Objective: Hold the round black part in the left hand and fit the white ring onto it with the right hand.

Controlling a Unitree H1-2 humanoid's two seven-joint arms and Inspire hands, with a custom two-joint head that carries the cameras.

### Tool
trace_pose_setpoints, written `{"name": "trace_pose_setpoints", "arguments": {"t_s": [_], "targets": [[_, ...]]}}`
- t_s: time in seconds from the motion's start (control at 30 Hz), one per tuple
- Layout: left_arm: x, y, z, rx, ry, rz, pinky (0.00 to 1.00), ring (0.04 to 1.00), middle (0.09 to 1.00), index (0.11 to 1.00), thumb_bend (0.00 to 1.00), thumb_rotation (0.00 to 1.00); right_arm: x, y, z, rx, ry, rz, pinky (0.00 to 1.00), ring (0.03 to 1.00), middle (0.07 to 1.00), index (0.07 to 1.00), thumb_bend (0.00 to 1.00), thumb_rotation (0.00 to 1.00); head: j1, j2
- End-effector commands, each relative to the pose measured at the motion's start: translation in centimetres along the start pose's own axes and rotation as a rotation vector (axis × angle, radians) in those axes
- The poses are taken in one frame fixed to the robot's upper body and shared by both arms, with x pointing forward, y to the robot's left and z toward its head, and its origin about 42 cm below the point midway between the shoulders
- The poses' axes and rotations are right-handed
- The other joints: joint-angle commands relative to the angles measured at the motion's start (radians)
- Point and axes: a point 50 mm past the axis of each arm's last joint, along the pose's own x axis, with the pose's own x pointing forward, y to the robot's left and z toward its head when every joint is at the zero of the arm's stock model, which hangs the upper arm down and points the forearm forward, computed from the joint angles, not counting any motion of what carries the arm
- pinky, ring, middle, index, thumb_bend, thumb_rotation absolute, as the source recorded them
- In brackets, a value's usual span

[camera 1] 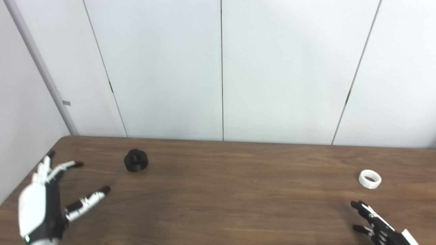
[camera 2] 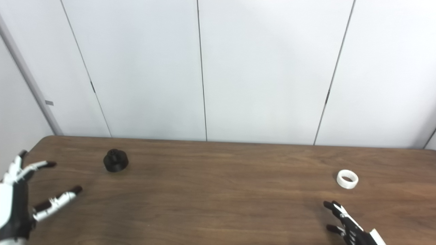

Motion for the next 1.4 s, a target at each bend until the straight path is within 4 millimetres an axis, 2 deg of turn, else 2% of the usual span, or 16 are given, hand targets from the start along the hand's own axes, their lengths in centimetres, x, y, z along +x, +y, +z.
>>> {"name": "trace_pose_setpoints", "arguments": {"t_s": [0.0,0.2,0.57,0.6,0.97,1.07,1.17,1.37], "targets": [[2.1,1.3,0.8,0.054,-0.002,0.011,1.00,1.000,1.000,0.730,0.96,0.36,0.0,-1.4,-0.1,-0.024,0.015,-0.003,0.90,0.995,1.000,0.931,0.55,0.32,0.009,0.002],[4.9,0.7,1.6,0.096,0.081,-0.120,1.00,1.000,1.000,0.798,1.00,0.35,-0.2,-2.0,-0.3,-0.022,0.016,-0.005,0.92,1.000,1.000,0.940,0.56,0.36,0.050,0.009],[9.4,-3.1,2.2,0.187,0.096,-0.339,1.00,1.000,1.000,0.838,1.00,0.36,-0.6,-3.2,-0.4,-0.021,0.019,-0.012,0.94,1.000,1.000,0.961,0.53,0.34,0.108,0.023],[9.7,-3.4,2.2,0.199,0.096,-0.355,1.00,1.000,1.000,0.837,1.00,0.37,-0.6,-3.2,-0.4,-0.028,0.030,-0.020,0.89,0.984,1.000,0.931,0.57,0.37,0.110,0.023],[11.3,-7.2,2.5,0.256,0.122,-0.453,1.00,1.000,1.000,0.820,1.00,0.34,-0.8,-3.9,-0.4,-0.036,0.043,-0.033,0.87,0.979,1.000,0.912,0.64,0.42,0.139,0.024],[11.5,-8.2,2.5,0.276,0.133,-0.480,1.00,1.000,1.000,0.842,1.00,0.34,-0.9,-4.1,-0.5,-0.046,0.044,-0.034,0.87,0.975,1.000,0.910,0.63,0.42,0.150,0.023],[11.8,-8.8,2.3,0.296,0.158,-0.492,1.00,1.000,1.000,0.875,1.00,0.35,-1.0,-4.3,-0.5,-0.046,0.045,-0.031,0.86,0.973,1.000,0.912,0.66,0.44,0.158,0.022],[12.8,-9.1,1.8,0.332,0.192,-0.498,1.00,1.000,1.000,0.928,1.00,0.38,-1.2,-4.6,-0.7,-0.016,0.057,-0.029,0.89,0.987,1.000,0.916,0.68,0.43,0.172,0.020]]}}
